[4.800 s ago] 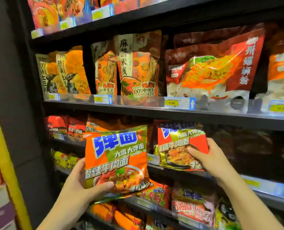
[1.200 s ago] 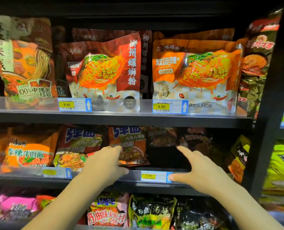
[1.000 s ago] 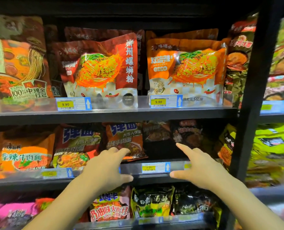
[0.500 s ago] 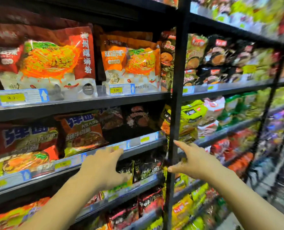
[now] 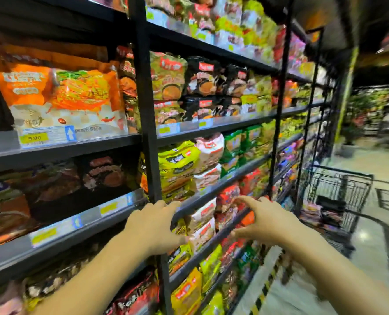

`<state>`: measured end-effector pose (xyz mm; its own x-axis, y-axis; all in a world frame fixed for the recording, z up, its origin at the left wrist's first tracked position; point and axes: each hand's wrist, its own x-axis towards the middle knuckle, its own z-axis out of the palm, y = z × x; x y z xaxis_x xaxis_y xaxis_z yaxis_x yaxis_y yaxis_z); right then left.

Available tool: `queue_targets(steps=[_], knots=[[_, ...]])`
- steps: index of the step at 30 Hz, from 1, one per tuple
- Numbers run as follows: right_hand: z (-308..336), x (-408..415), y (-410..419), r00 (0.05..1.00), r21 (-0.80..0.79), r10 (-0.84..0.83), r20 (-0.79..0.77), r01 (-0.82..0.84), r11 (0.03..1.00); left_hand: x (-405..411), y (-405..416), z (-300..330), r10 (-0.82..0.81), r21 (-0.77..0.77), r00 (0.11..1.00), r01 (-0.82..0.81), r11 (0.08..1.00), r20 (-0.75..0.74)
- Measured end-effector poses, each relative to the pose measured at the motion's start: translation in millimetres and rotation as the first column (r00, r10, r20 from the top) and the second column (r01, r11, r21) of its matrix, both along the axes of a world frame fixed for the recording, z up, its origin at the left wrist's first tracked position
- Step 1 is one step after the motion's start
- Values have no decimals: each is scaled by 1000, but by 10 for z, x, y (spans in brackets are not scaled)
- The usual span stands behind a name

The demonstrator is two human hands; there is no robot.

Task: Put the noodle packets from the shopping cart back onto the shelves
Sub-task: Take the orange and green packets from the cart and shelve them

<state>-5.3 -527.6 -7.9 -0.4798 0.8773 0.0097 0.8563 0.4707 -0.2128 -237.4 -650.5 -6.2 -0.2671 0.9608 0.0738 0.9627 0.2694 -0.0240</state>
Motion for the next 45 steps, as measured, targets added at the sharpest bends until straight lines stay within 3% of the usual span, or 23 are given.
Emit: queue_targets(steps=[20,29,39,45], knots=[[-498,2507,2429,934,-86,-356,-9,354,931,2293,3370,-453,-359,-9,933,359,933,37],[-650,2612,3654,892,-116,-452,-5,449,886,2384,4923,-707,-451,-5,888,453,891,85],[-380,2339,5343,830,-85,-557,-35,552,829,2270,7076,-600,-569,20,814,571,821,113],[-417,2423,6218,770,-107,-635,-63,627,772,2556,8045,-689,-621,-35,776,628,778,108]])
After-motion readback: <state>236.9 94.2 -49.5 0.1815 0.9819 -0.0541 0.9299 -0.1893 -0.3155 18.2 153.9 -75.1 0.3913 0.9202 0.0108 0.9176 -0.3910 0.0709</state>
